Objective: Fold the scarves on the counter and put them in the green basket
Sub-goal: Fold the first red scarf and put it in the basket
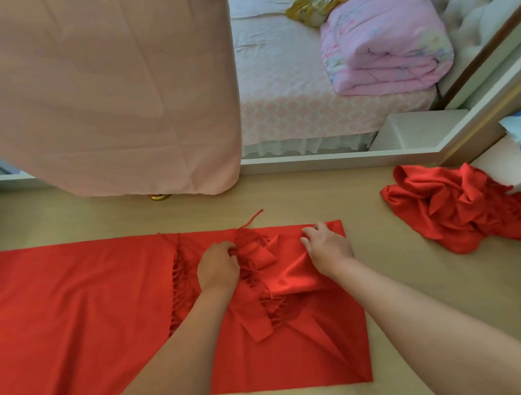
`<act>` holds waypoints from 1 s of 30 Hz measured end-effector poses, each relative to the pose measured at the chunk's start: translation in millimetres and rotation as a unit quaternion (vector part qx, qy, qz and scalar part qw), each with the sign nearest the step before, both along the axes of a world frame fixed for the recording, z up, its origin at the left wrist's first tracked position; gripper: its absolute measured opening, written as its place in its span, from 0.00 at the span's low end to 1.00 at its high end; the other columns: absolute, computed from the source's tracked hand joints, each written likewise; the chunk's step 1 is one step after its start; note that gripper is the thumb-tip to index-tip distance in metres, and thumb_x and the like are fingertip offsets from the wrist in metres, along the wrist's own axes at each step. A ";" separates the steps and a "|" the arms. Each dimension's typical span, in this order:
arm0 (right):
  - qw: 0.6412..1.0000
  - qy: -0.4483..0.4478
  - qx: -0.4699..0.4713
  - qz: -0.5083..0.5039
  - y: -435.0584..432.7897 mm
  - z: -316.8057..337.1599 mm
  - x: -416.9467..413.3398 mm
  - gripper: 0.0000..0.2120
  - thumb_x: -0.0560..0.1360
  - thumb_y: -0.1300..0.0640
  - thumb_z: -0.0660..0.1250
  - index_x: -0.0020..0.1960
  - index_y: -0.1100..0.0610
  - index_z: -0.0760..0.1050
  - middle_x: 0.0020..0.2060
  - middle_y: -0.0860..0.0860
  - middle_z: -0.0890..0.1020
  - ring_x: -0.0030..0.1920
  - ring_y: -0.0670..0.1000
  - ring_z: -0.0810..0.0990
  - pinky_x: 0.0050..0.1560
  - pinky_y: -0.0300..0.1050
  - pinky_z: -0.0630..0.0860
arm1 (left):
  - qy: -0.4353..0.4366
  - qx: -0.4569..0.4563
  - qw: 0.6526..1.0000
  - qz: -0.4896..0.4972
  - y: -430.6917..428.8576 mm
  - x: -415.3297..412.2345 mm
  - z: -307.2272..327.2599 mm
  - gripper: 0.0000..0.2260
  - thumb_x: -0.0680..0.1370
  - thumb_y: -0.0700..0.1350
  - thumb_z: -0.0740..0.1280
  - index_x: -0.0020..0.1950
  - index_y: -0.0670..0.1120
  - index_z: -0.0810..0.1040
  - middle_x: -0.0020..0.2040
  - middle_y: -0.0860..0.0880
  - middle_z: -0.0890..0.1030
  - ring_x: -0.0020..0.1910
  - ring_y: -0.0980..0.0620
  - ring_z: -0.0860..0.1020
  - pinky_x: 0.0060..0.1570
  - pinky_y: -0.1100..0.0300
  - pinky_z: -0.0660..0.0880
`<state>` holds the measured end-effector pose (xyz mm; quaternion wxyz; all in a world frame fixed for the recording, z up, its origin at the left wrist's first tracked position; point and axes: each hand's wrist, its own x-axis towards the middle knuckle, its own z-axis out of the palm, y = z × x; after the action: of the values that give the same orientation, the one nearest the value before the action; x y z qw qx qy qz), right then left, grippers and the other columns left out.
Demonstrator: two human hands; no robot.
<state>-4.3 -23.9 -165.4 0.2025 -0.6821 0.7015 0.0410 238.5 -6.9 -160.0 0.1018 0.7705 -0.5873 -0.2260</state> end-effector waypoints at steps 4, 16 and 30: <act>0.999 0.034 -0.002 -0.001 -6.1 -1.0 4.0 0.13 0.82 0.49 0.61 0.64 0.52 0.73 0.58 0.54 0.75 0.55 0.59 0.80 0.53 0.51 0.77 | 0.132 -0.147 0.975 0.105 5.4 13.1 8.1 0.08 0.74 0.35 0.64 0.48 0.45 0.79 0.48 0.47 0.77 0.49 0.50 0.74 0.49 0.66 0.63; 0.999 0.018 -0.034 -0.014 -21.3 -5.0 21.1 0.16 0.79 0.54 0.63 0.65 0.56 0.72 0.56 0.56 0.74 0.58 0.60 0.76 0.56 0.53 0.75 | -0.004 -0.064 0.997 0.045 10.6 49.8 -12.3 0.23 0.71 0.35 0.66 0.66 0.49 0.78 0.66 0.43 0.72 0.62 0.39 0.70 0.61 0.47 0.68; 0.989 -0.101 -0.047 -0.092 137.8 2.7 56.1 0.15 0.68 0.53 0.67 0.55 0.51 0.73 0.49 0.49 0.75 0.51 0.54 0.77 0.50 0.50 0.76 | -0.085 -0.073 0.895 -0.431 83.4 20.6 -6.5 0.22 0.64 0.54 0.73 0.58 0.57 0.77 0.48 0.54 0.78 0.49 0.50 0.76 0.48 0.53 0.72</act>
<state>51.8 114.0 -162.7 0.2429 -0.6238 0.7385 -0.0803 259.2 76.5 -166.4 0.0005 0.4481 -0.8833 -0.1379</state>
